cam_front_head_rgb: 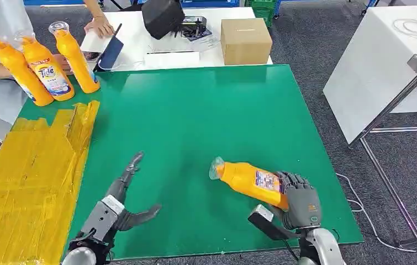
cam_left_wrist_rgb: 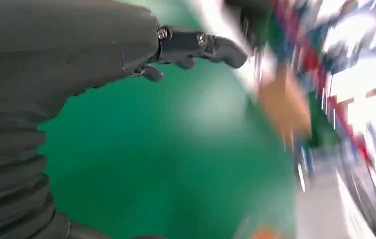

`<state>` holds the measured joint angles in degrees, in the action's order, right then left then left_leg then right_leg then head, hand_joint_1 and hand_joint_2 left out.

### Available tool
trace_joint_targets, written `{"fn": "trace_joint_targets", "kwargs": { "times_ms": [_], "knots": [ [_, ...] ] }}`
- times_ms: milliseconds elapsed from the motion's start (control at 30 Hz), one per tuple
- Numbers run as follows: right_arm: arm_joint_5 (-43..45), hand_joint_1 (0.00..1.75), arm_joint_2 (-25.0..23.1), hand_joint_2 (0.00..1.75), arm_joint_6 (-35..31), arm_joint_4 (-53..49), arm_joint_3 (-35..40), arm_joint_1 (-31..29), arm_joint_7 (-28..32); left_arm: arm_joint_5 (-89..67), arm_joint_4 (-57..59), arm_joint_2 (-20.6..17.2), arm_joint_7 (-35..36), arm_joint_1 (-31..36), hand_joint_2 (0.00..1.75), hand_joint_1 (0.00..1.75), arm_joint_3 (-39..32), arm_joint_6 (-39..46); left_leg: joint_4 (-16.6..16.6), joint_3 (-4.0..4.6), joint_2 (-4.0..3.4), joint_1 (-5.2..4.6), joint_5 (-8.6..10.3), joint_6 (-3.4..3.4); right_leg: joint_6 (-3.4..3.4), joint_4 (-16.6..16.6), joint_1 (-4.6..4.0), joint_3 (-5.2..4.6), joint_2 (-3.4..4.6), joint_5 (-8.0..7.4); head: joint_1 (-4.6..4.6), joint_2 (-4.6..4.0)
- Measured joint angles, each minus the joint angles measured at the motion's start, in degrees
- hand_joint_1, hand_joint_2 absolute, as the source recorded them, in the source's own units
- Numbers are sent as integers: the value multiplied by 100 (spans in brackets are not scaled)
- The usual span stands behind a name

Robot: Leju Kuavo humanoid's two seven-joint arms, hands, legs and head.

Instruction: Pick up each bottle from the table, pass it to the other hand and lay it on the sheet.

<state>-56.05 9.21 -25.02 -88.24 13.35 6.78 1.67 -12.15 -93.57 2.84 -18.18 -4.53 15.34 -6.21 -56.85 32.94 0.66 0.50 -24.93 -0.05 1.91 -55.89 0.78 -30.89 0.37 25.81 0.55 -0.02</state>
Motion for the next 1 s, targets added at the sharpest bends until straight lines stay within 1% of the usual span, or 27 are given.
{"fn": "trace_joint_targets", "kwargs": {
  "times_ms": [33, 100, 167, 267, 300, 333, 400, 500, 533, 600, 633, 667, 700, 833, 933, 1000],
  "knots": [
    [210, 175, -90, 175, -143, -18, -37, -69, 205, 355, 51, -15, -4, 40, 175, 0, 66, -294, 0, 0, 0, 0, 0, 0, 0, 0, 0, 0, 0, 0, -2, 0],
    [651, 175, -258, 175, -374, -22, -96, -195, 586, 777, 149, -56, -6, 145, 175, 0, 203, -559, 0, 0, 1, 0, 1, 0, 0, 0, 0, 0, 0, 0, -4, 0],
    [1036, 175, -399, 175, -493, -24, -129, -307, 876, 958, 232, -101, -4, 277, 175, 0, 339, -634, 0, 0, 2, -1, 1, 0, 0, 0, 1, 2, 0, 0, -2, 0],
    [1527, 175, -616, 175, -482, -20, -129, -434, 1197, 1113, 326, -140, 61, 469, 175, 0, 553, -634, 0, 0, 5, -2, 1, 0, 0, 0, 1, 3, -1, -1, -2, 0],
    [1573, 169, -670, 175, -477, -15, -129, -468, 1236, 1146, 352, -149, 79, 519, 175, 0, 595, -632, 0, 0, 5, -2, 1, 0, 1, -1, 1, 4, -1, -1, -2, 0],
    [1610, 173, -721, 175, -475, -9, -129, -499, 1258, 1174, 378, -155, 87, 564, 175, 0, 640, -632, 0, 0, 5, -2, 1, 0, 1, -1, 1, 3, -1, -1, 0, 0],
    [1713, 171, -801, 175, -449, 13, -125, -548, 1352, 1240, 418, -175, 103, 641, 175, 0, 717, -618, 0, 1, 5, -2, 1, 0, 1, -1, 1, 3, -1, -1, -2, 0],
    [1987, 169, -947, 175, -163, 100, -16, -641, 1518, 1417, 483, -194, 127, 755, 175, 0, 789, -570, 0, 3, 2, -1, 1, 0, 1, -2, 0, 0, -1, -1, -2, 0],
    [2084, 173, -1004, 175, -23, 170, 59, -683, 1557, 1488, 509, -197, 151, 805, 175, 0, 809, -562, 0, 3, 1, 0, 1, 0, 1, -2, -1, 0, 0, -1, -2, 0],
    [2205, 175, -1109, 175, 188, 328, 230, -753, 1610, 1611, 553, -199, 181, 900, 175, 0, 840, -535, 0, 3, 4, 4, 1, -1, 0, -2, -3, 0, -1, 0, -2, 0],
    [2266, 173, -1172, 175, 286, 455, 350, -802, 1636, 1688, 580, -199, 199, 950, 175, 0, 848, -529, 1, 3, 4, 7, 2, -1, 0, -2, -8, 0, -1, 0, -2, 0],
    [2305, 171, -1235, 175, 353, 591, 471, -850, 1656, 1752, 610, -199, 223, 1000, 175, 0, 859, -527, 1, 3, 4, 8, 2, -2, 0, -3, -8, 0, -1, 0, -2, 0],
    [2329, 175, -1288, 175, 399, 713, 582, -894, 1667, 1818, 638, -199, 238, 1044, 175, 0, 868, -524, 1, 3, 3, 9, 3, -2, 0, -3, -9, 1, 0, 0, -2, 0],
    [2419, 175, -1498, 175, 590, 1205, 1067, -1036, 1730, 1965, 724, -194, 278, 1165, 175, 0, 881, -520, 1, 3, 4, 9, 3, -3, 0, -4, -9, 0, -1, 0, -2, 0],
    [2434, 168, -1616, 175, 624, 1430, 1338, -1104, 1745, 1993, 774, -190, 280, 1227, 175, 0, 883, -516, 1, 4, 4, 8, 3, -3, 0, -4, -7, 0, -1, 0, -2, 0],
    [2456, 166, -1655, 175, 725, 1521, 1456, -1141, 1785, 1996, 803, -190, 280, 1251, 175, 0, 885, -514, 0, 5, 5, 8, 3, -3, 0, -3, -6, -1, -1, 0, -4, 0]
  ]
}}
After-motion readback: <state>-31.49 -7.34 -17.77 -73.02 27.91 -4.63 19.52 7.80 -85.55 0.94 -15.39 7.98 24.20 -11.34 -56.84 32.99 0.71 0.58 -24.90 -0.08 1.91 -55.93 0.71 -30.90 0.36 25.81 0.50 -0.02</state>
